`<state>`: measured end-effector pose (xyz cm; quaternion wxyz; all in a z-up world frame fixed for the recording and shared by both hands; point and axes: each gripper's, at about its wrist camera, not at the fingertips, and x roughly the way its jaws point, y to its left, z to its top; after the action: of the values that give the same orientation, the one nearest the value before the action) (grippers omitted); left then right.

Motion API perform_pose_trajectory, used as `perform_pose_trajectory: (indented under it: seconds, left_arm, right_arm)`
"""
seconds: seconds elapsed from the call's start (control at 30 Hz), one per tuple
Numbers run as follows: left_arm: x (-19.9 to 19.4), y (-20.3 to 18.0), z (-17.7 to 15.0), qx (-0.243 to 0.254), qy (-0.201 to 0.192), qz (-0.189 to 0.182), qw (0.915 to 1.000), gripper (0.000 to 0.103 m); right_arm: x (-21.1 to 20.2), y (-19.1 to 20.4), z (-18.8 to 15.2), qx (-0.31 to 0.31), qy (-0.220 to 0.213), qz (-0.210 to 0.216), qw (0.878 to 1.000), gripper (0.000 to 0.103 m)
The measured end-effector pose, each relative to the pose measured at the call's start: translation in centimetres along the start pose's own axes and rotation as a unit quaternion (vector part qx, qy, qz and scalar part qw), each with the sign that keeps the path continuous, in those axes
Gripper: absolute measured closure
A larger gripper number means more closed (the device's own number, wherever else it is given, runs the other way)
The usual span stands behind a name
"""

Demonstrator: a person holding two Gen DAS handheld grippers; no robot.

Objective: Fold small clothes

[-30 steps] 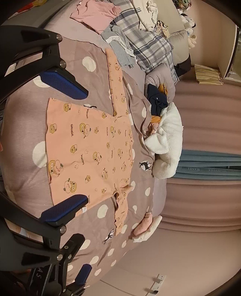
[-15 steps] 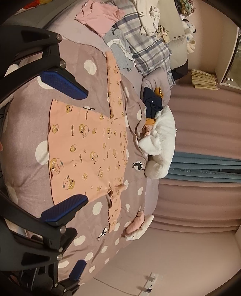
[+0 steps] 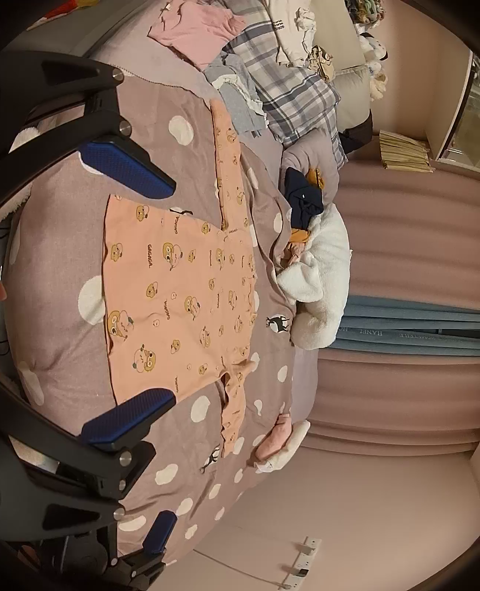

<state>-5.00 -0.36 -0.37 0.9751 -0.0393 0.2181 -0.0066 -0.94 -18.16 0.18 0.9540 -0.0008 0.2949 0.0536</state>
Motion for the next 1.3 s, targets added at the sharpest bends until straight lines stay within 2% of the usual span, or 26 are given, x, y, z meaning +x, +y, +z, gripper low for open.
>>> perform_pose_trajectory:
  seconds: [0.13, 0.37, 0.63, 0.83, 0.9, 1.03, 1.3]
  left_arm:
    - [0.3, 0.0, -0.2, 0.009, 0.007, 0.003, 0.9999, 0.0]
    - [0.7, 0.4, 0.0, 0.002, 0.011, 0.012, 0.9999, 0.0]
    - [1.4, 0.3, 1.0, 0.004, 0.005, 0.016, 0.9999, 0.0]
    - [2.0, -0.2, 2.4, 0.03, 0.001, 0.017, 0.9994, 0.0]
    - [1.9, -0.2, 2.7, 0.032, -0.009, 0.019, 0.9993, 0.0]
    - [2.4, -0.2, 3.1, 0.021, -0.002, 0.006, 0.9998, 0.0]
    - [3.6, -0.5, 4.6, 0.028, -0.005, 0.013, 0.9995, 0.0]
  right_arm:
    - [-0.1, 0.2, -0.4, -0.009, -0.001, -0.008, 1.0, 0.001]
    - [0.5, -0.3, -0.4, 0.005, 0.012, 0.003, 1.0, 0.001]
    - [1.1, 0.0, 1.0, -0.007, 0.004, 0.013, 1.0, 0.001]
    - [1.9, 0.3, 1.9, -0.006, 0.002, 0.017, 1.0, 0.001]
    - [1.9, 0.3, 2.4, -0.005, -0.003, 0.018, 1.0, 0.001]
    - [2.1, 0.0, 3.0, -0.004, -0.007, 0.022, 1.0, 0.001]
    - [3.2, 0.1, 4.4, -0.013, -0.008, 0.021, 1.0, 0.001]
